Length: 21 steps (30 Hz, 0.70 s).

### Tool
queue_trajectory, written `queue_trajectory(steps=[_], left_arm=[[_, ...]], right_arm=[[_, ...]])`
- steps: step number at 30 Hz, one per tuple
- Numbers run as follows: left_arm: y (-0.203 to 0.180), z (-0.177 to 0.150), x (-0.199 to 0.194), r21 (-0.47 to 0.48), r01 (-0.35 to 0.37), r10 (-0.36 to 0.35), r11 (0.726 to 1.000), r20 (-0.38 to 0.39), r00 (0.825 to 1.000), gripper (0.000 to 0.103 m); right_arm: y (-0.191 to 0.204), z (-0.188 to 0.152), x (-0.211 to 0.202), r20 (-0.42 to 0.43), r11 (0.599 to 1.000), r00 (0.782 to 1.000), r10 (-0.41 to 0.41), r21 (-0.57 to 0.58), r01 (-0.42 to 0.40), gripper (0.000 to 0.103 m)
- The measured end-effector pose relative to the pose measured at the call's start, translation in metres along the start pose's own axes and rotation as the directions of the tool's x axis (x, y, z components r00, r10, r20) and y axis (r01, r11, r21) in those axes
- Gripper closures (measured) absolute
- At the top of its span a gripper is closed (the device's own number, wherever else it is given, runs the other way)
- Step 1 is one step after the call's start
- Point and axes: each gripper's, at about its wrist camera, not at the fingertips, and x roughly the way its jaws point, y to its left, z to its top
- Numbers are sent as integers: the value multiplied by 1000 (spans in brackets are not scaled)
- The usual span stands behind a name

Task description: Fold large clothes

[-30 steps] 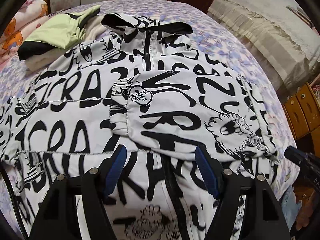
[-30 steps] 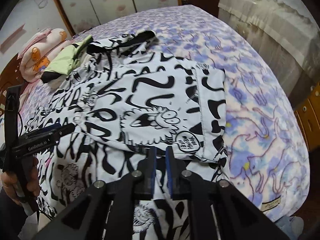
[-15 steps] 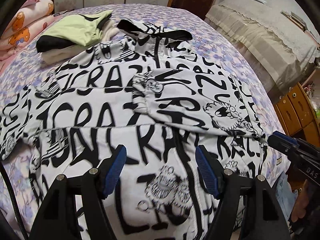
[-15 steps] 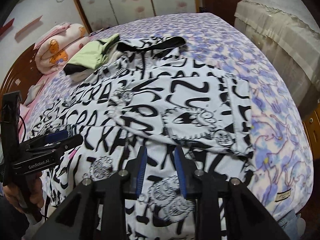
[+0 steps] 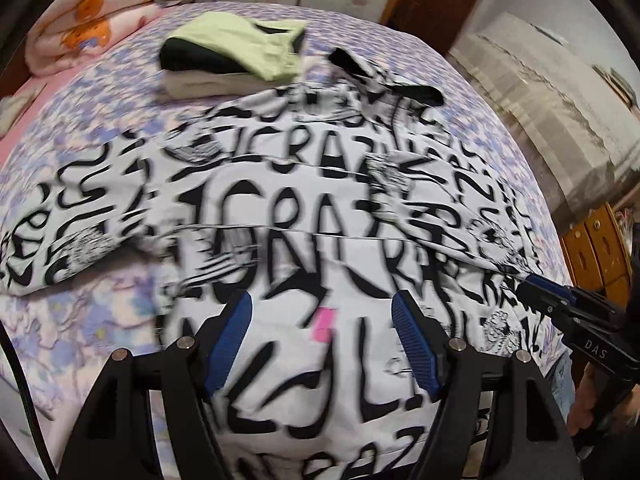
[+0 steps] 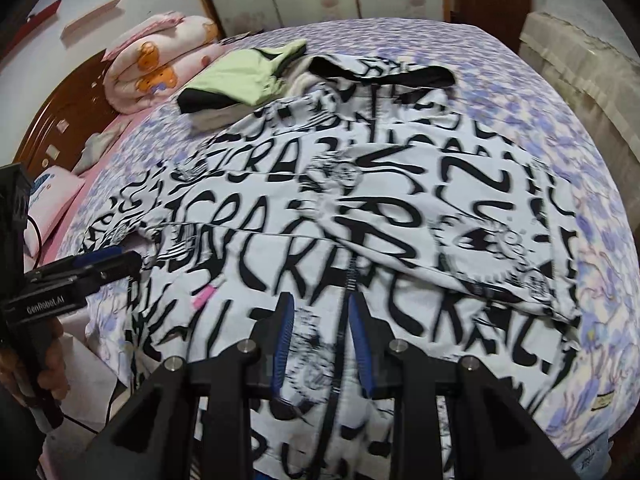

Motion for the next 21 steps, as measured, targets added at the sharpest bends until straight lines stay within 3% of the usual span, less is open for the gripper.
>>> queue_trajectory(steps=[7,13,16,21], left_arm=[[76,2,-9,-130,-10,8,991,-13,1000,32],[140,5,-3,-293,25,-39,956,-45,998,32],[173,5,6,-393,36,-66,919,-64,996,32],[235,1,20,-584,44,-91,811,-52,994,32]], right_arm=[[49,17,21,-7,999,999,39,-19,-39,75],[85,37,39,-4,998,998,65,-10,-65,75],[103,48,50,-14,996,996,87,-11,-87,75],[132,59,67,-31,993,994,107,-42,-108,75]])
